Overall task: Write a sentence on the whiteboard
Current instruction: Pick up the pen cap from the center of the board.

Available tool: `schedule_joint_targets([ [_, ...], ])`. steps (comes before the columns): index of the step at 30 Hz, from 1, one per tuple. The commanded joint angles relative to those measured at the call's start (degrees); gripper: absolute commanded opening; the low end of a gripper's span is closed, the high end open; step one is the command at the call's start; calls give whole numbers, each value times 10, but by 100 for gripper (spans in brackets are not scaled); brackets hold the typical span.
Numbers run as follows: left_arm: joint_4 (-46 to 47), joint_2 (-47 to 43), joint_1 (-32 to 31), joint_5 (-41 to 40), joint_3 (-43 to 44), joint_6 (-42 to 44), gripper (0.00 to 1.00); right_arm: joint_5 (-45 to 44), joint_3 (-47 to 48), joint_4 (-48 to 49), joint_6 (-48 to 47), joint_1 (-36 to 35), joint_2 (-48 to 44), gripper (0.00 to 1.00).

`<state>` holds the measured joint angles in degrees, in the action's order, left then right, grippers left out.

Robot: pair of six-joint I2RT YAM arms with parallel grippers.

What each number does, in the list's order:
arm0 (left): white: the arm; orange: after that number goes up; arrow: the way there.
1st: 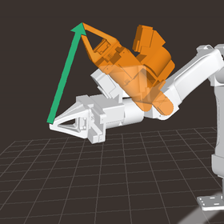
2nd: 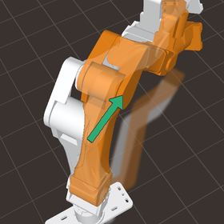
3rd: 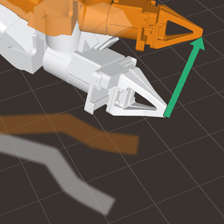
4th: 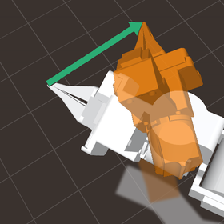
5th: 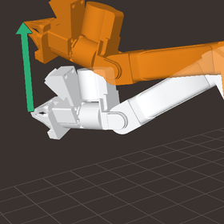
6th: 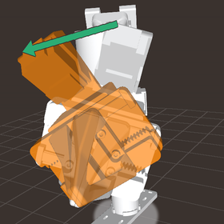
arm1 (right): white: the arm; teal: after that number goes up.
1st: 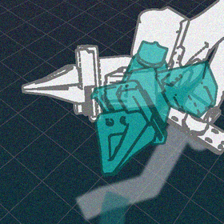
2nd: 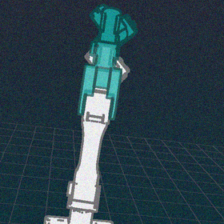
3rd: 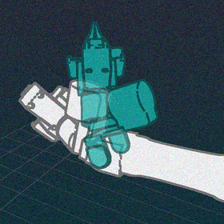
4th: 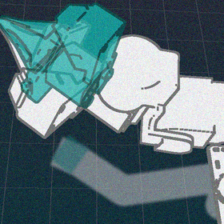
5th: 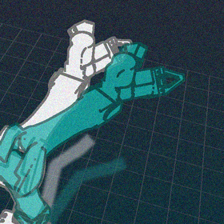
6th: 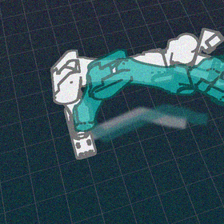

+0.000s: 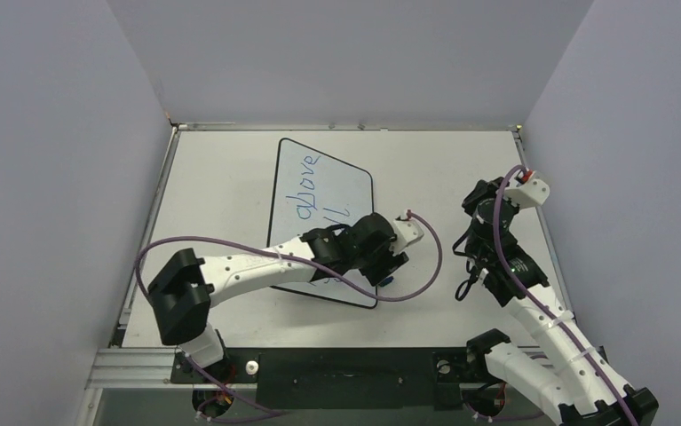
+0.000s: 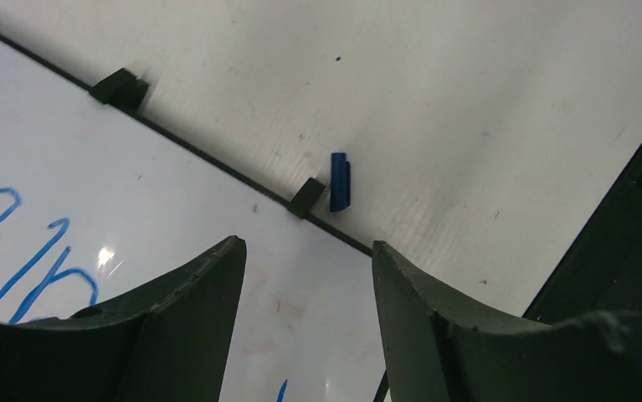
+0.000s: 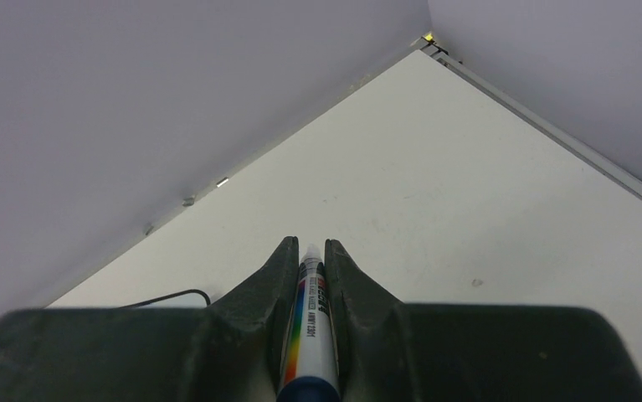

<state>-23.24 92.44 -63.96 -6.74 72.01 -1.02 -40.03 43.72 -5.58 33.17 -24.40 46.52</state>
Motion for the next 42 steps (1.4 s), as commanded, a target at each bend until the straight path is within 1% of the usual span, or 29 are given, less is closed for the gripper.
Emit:
schedule_joint_targets([
  [1,38,60,-22,35,65,28,55,16,32,-35,13,12,1,0],
  [6,19,136,-33,34,106,31,54,26,30,-40,9,18,-13,0],
  [9,17,161,-33,34,118,29,54,29,28,-41,4,22,-19,0],
  [13,2,201,-33,33,138,30,51,35,29,-42,2,23,-24,0],
  [15,-1,214,-33,33,142,33,49,42,30,-41,1,23,-25,0],
  [23,-25,249,-26,20,160,46,48,60,26,-33,-2,23,-27,0],
  [28,-23,260,-16,16,157,51,47,70,22,-23,-7,23,-31,0],
  [30,-24,265,-14,17,157,55,45,70,23,-22,-10,23,-30,0],
  [33,-29,272,-13,17,158,57,38,68,24,-22,-13,22,-30,0],
  [34,-32,275,-13,18,158,56,32,68,25,-22,-13,23,-29,0],
  [36,-35,277,-14,22,160,55,24,69,25,-21,-13,23,-28,0],
  [37,-35,277,-15,28,160,54,23,70,25,-20,-13,22,-28,0],
  [38,-35,277,-15,30,160,53,17,69,25,-20,-13,23,-27,0],
  [40,-34,279,-18,36,160,50,13,70,25,-19,-13,23,-25,0],
  [42,-33,280,-19,45,161,48,12,69,25,-19,-13,23,-24,0],
])
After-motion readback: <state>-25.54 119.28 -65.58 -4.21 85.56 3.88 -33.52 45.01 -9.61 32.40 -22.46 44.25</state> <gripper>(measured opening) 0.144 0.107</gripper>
